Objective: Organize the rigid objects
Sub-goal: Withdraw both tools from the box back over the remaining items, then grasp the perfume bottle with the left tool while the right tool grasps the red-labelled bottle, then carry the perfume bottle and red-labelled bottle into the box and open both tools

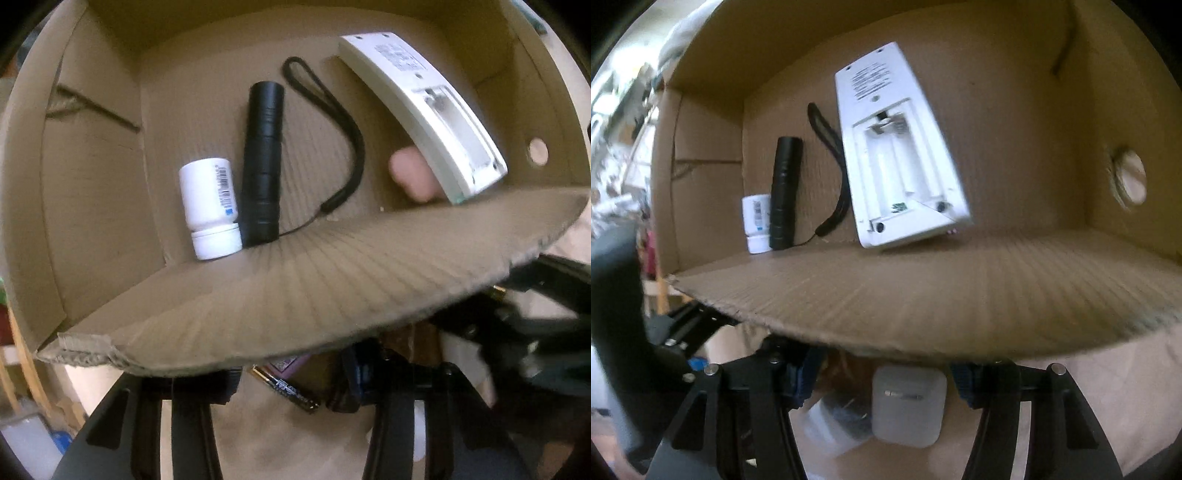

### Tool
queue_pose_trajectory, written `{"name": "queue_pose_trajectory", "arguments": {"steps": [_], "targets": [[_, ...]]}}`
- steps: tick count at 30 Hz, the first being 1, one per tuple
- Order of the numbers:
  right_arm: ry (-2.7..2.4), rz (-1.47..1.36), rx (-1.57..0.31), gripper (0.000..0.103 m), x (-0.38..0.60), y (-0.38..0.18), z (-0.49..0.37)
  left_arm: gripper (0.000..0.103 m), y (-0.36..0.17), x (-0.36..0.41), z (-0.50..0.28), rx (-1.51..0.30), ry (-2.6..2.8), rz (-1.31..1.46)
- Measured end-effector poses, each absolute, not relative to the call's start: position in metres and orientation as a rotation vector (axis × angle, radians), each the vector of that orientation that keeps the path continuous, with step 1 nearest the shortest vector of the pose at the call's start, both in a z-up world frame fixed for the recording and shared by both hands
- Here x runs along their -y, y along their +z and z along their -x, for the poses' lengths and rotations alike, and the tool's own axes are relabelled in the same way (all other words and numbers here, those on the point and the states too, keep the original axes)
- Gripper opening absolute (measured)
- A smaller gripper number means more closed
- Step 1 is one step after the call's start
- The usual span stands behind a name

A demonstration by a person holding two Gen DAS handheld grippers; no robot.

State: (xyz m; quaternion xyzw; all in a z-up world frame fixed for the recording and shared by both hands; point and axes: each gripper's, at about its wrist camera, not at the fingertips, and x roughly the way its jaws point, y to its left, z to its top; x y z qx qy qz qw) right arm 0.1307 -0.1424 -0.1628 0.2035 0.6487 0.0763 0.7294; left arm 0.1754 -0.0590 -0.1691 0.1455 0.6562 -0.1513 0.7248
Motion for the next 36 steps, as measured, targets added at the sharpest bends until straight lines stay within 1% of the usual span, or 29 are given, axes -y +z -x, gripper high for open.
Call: {"name": "queue_pose_trajectory", "arguments": {"steps": [1, 3, 5, 6, 7, 11, 16, 21, 29, 32, 36], "targets": [[0.169, -0.445, -1.43, 0.064, 0.141, -0.162, -0.13, 0.031, -0.168, 0.057, -0.177, -1.447, -0.33, -0.311], [0.172, -0.455, -1.432, 0.064, 0.14, -0.161, -0.128, 0.026, -0.168, 0.056, -0.18, -1.444, -0.324, -0.312], [0.177, -0.467, -1.433, 0.064, 0.14, -0.16, -0.126, 0.024, -0.166, 0.056, -0.181, -1.443, -0.32, -0.299], [0.173, -0.447, -1.437, 0.056, 0.14, -0.16, -0.126, 0.024, -0.167, 0.053, -0.186, -1.444, -0.316, -0.284], [0.168, -0.413, -1.434, 0.051, 0.137, -0.159, -0.126, 0.024, -0.165, 0.05, -0.188, -1.447, -0.31, -0.26], [0.178, -0.384, -1.415, 0.05, 0.136, -0.155, -0.124, 0.023, -0.156, 0.033, -0.189, -1.438, -0.291, -0.194], [0.177, -0.415, -1.376, 0.05, 0.143, -0.149, -0.116, 0.023, -0.142, 0.02, -0.188, -1.416, -0.27, -0.153], [0.165, -0.441, -1.344, 0.05, 0.151, -0.139, -0.106, 0.023, -0.125, 0.003, -0.181, -1.384, -0.263, -0.159], [0.217, -0.512, -1.228, 0.05, 0.18, -0.106, -0.089, 0.023, -0.072, -0.017, -0.147, -1.259, -0.29, -0.068], [0.254, -0.528, -1.158, 0.05, 0.184, -0.086, -0.085, 0.023, -0.047, -0.02, -0.13, -1.184, -0.297, -0.071], [0.266, -0.502, -1.052, 0.05, 0.187, -0.058, -0.094, 0.023, -0.02, -0.027, -0.134, -1.1, -0.298, -0.016]]}}
